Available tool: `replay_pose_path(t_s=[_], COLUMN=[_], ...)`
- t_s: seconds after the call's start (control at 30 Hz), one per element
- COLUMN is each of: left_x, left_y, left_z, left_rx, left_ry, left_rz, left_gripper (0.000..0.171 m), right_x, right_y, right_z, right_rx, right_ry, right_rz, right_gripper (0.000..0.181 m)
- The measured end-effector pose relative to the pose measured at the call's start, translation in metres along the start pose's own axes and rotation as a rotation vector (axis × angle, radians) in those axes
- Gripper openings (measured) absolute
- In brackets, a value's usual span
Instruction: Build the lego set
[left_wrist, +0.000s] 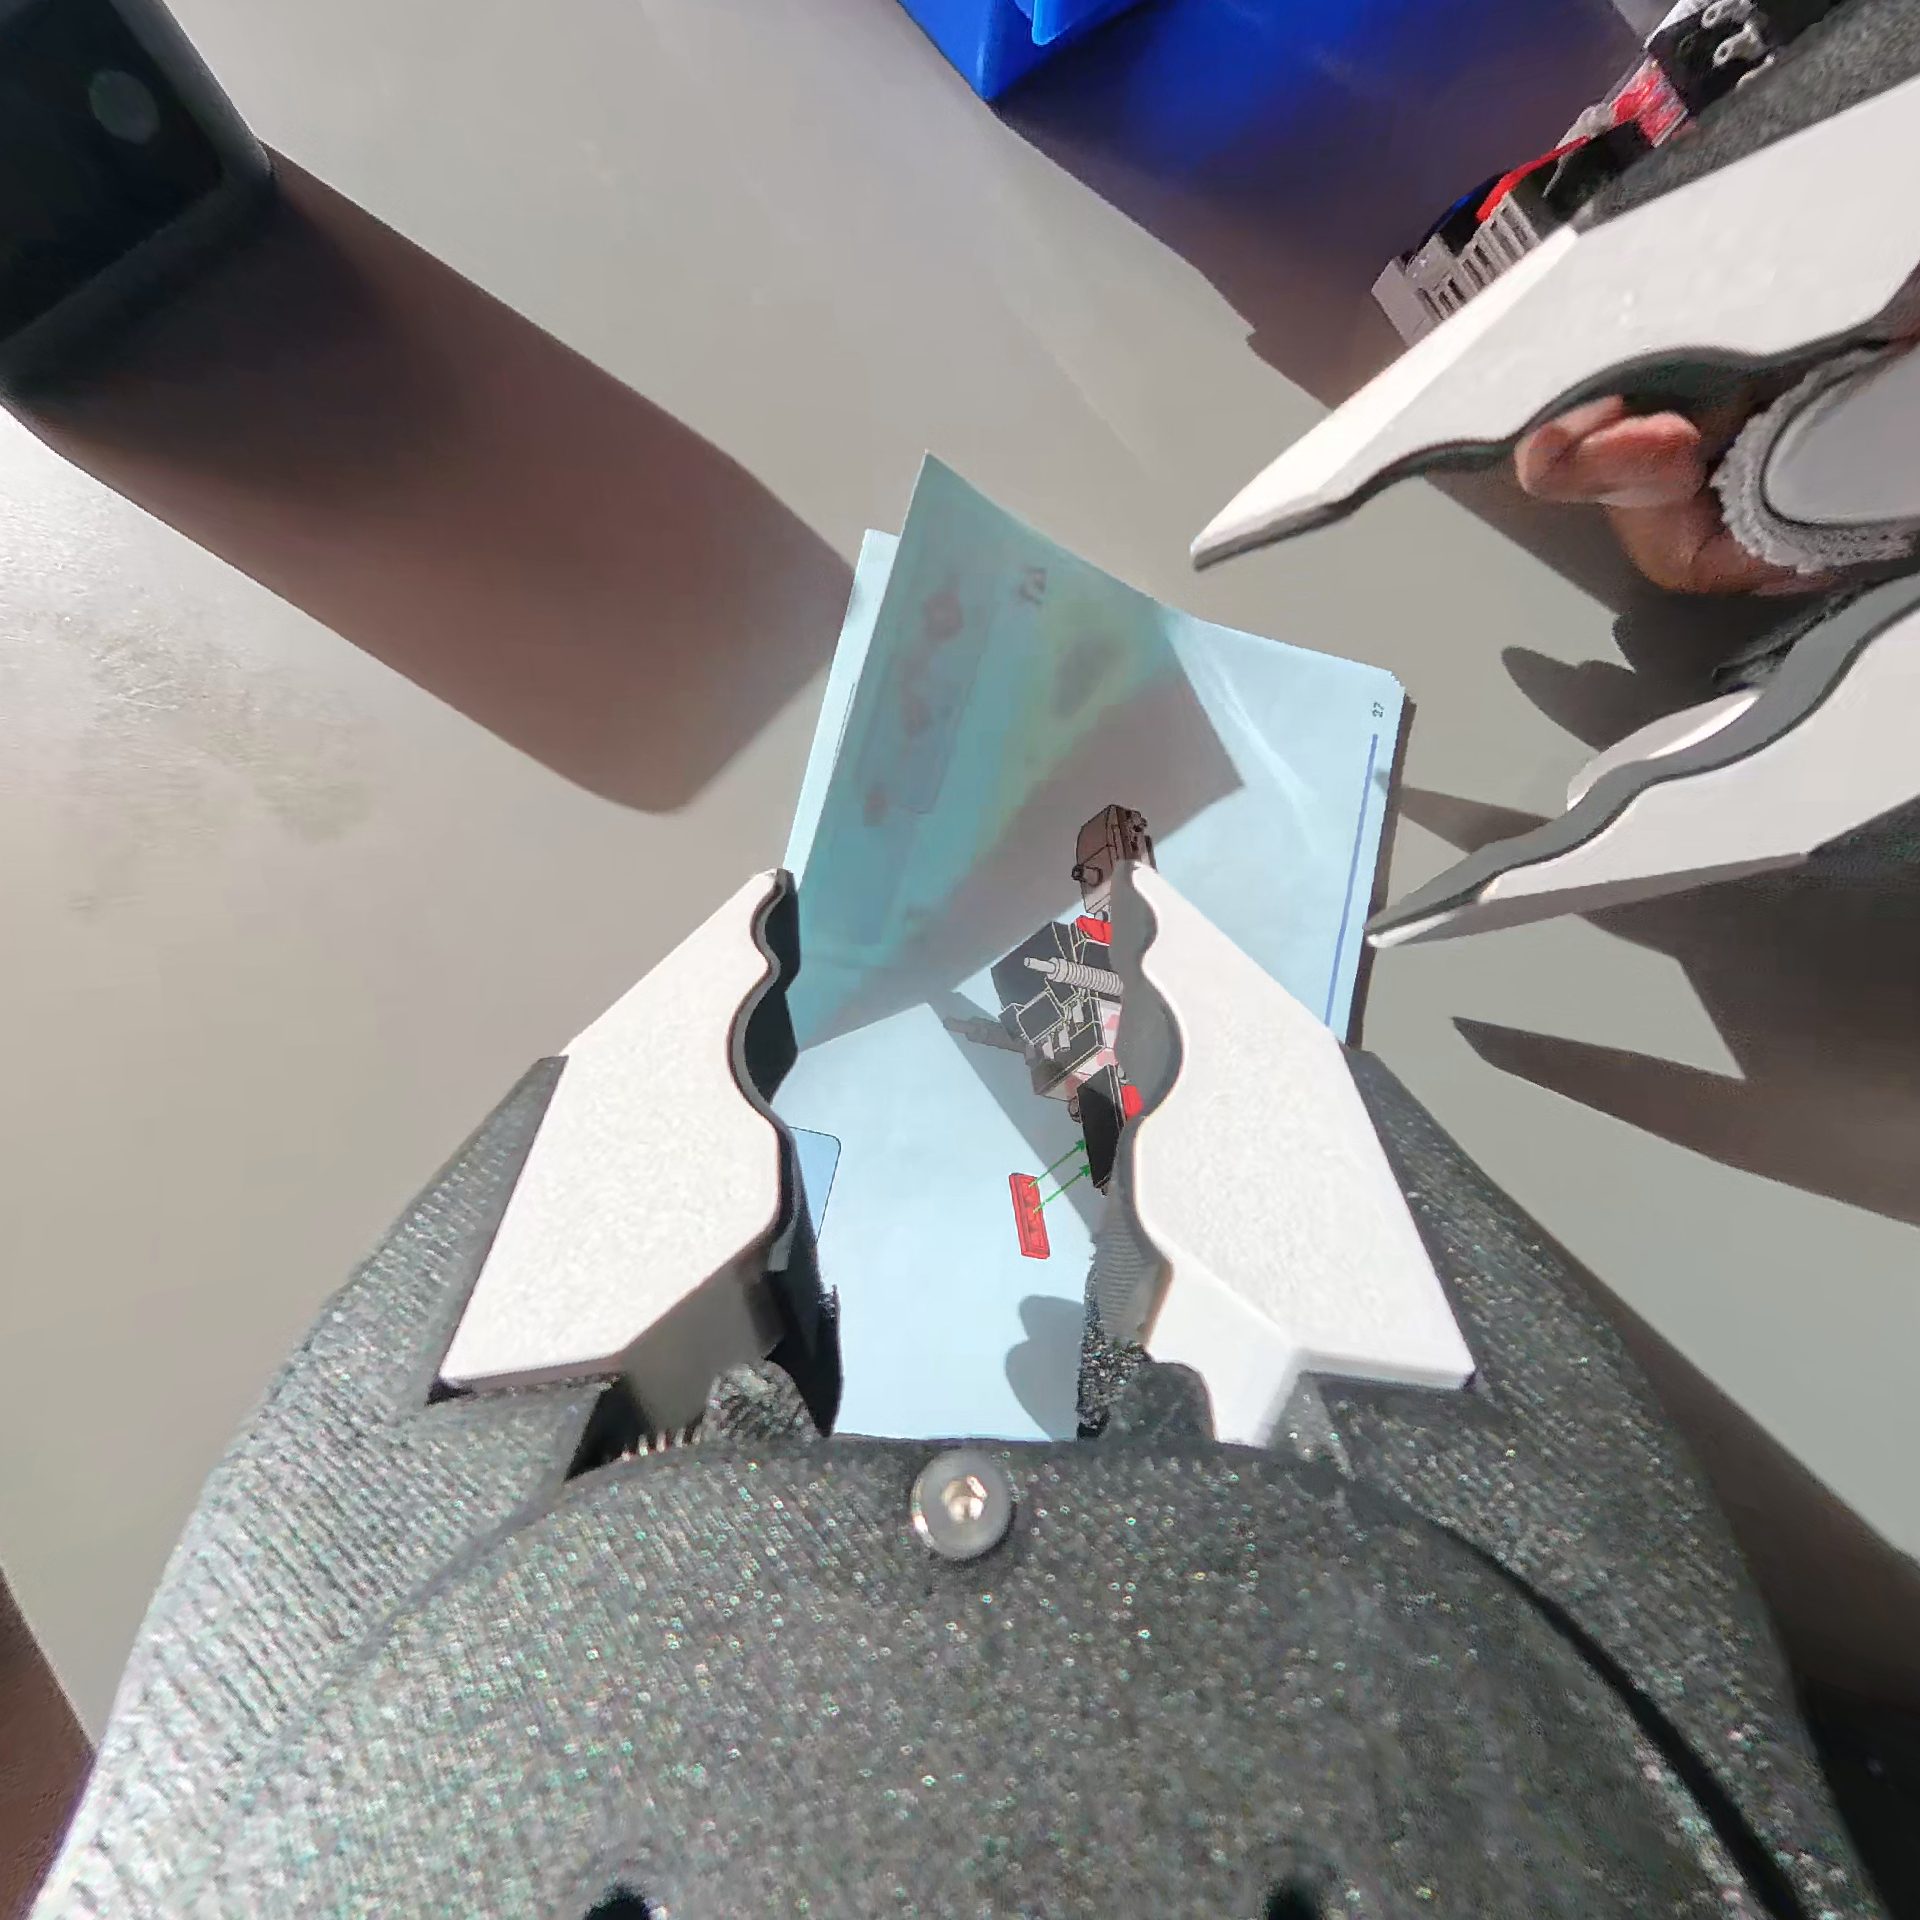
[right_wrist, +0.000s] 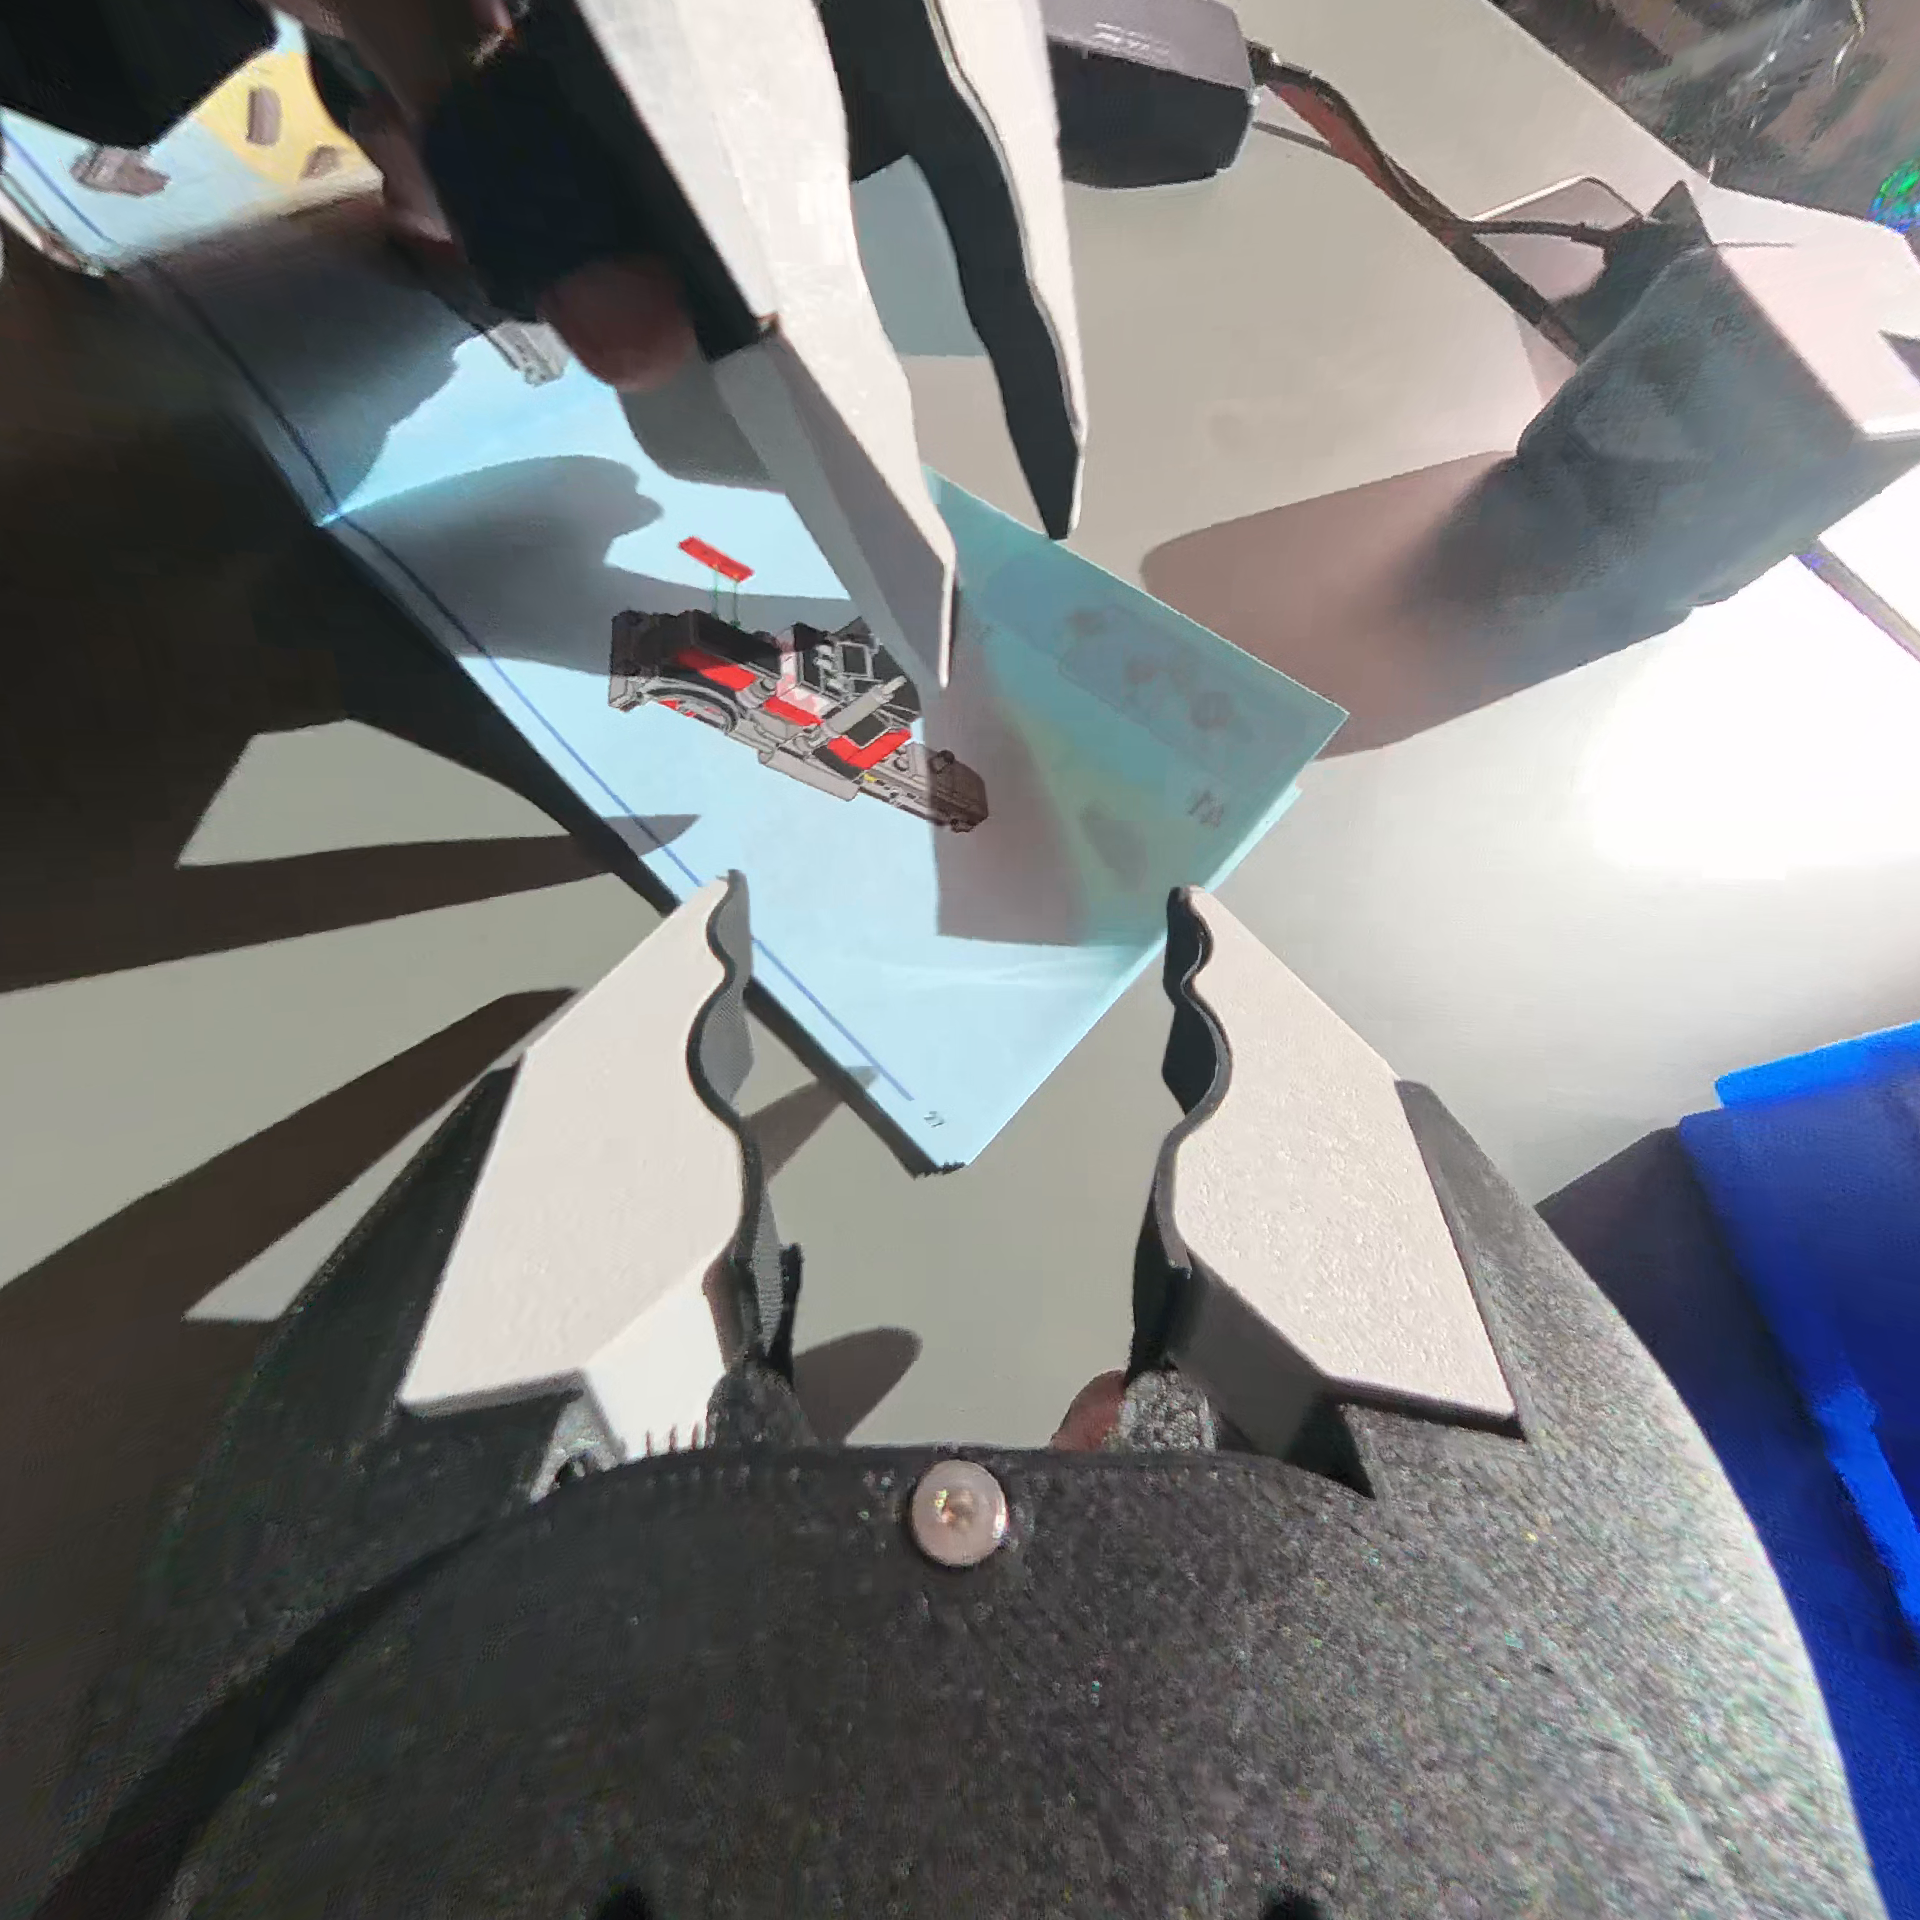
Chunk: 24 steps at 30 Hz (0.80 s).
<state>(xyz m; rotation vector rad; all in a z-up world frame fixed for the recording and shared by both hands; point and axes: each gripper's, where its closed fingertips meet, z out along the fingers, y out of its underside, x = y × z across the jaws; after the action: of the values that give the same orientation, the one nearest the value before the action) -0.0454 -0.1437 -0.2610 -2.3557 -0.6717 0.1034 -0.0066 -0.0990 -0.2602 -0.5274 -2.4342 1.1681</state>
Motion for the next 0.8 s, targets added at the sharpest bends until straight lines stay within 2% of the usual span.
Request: replay_pose_path(t_s=[0.2,0.8], left_x=[0.0019,0.0035], left_y=[-0.0004,-0.0022], left_z=[-0.0035,-0.0081], left_rx=[0.014,0.039], left_ry=[0.015,0.028], left_rz=[0.004,0.005], left_gripper=[0.055,0.051], right_x=[0.0086,0.0004], right_y=[0.0005,0.0055], right_z=[0.0009,0.0071], right_rx=[-0.004,-0.060], right_ry=[-0.024,-0.109], right_rz=[0.108,0.122], right_gripper=[0.084,0.084])
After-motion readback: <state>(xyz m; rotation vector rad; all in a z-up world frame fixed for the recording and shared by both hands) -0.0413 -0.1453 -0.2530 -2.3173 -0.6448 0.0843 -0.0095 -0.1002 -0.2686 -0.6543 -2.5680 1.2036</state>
